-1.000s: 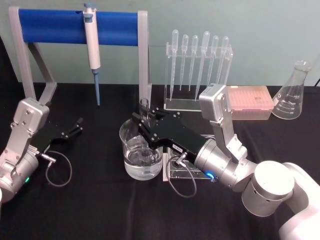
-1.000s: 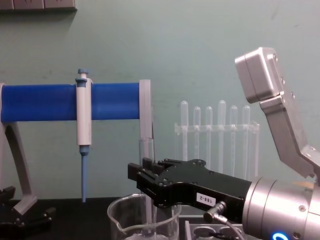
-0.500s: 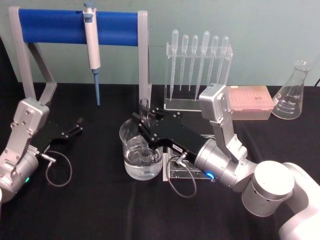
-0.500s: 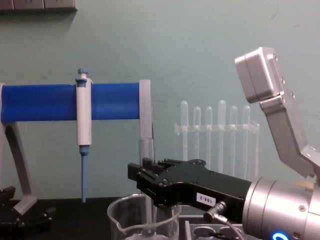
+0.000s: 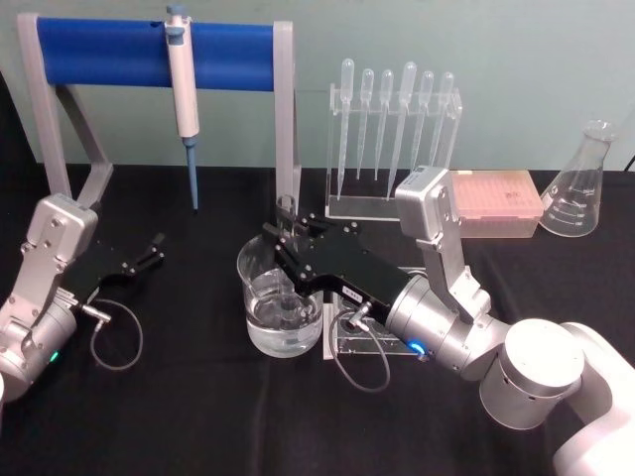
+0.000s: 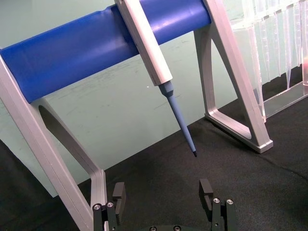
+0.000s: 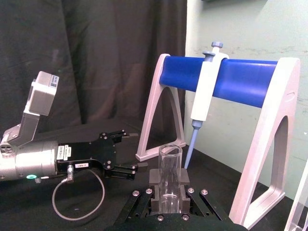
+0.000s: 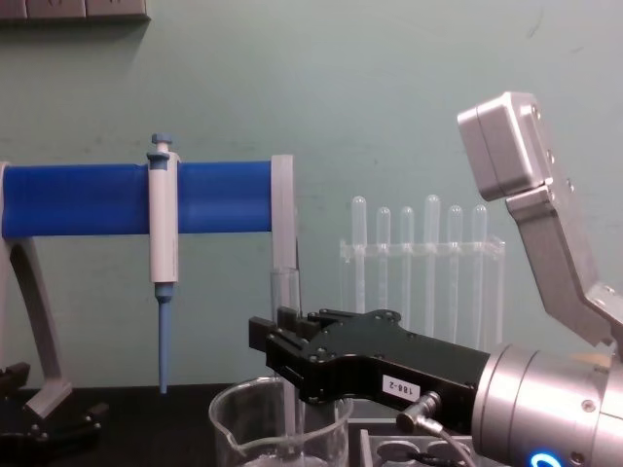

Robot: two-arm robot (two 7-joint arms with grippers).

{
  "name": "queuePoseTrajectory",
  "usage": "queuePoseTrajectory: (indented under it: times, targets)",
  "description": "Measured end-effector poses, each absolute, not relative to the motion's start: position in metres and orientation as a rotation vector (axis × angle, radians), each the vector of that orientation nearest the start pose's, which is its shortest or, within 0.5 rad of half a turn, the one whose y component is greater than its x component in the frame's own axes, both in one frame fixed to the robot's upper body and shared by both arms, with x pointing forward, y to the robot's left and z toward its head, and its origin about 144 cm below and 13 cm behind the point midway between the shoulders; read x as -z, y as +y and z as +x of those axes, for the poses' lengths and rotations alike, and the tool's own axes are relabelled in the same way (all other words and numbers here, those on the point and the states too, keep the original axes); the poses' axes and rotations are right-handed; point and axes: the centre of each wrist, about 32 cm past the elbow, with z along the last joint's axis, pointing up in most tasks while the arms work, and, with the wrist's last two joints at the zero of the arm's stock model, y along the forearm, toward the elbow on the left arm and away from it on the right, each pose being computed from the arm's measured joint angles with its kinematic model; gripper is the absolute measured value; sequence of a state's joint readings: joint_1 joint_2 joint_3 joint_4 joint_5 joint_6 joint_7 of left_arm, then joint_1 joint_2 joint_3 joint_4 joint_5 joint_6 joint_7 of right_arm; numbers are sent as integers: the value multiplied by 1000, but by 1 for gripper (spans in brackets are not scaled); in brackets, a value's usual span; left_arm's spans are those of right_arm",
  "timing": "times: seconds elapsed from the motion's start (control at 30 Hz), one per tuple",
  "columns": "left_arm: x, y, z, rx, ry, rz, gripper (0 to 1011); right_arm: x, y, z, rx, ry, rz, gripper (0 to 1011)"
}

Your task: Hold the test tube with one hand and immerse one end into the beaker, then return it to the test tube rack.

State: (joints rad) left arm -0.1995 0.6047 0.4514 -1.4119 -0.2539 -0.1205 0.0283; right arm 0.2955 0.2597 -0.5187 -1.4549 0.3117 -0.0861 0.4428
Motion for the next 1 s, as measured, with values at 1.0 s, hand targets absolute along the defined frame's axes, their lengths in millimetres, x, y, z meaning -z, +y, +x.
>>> queuePoseTrajectory:
  times: [1.0]
  targets:
    - [-1140, 310, 489, -1248, -285, 304, 1000, -1264, -165, 493, 650, -236, 122, 225]
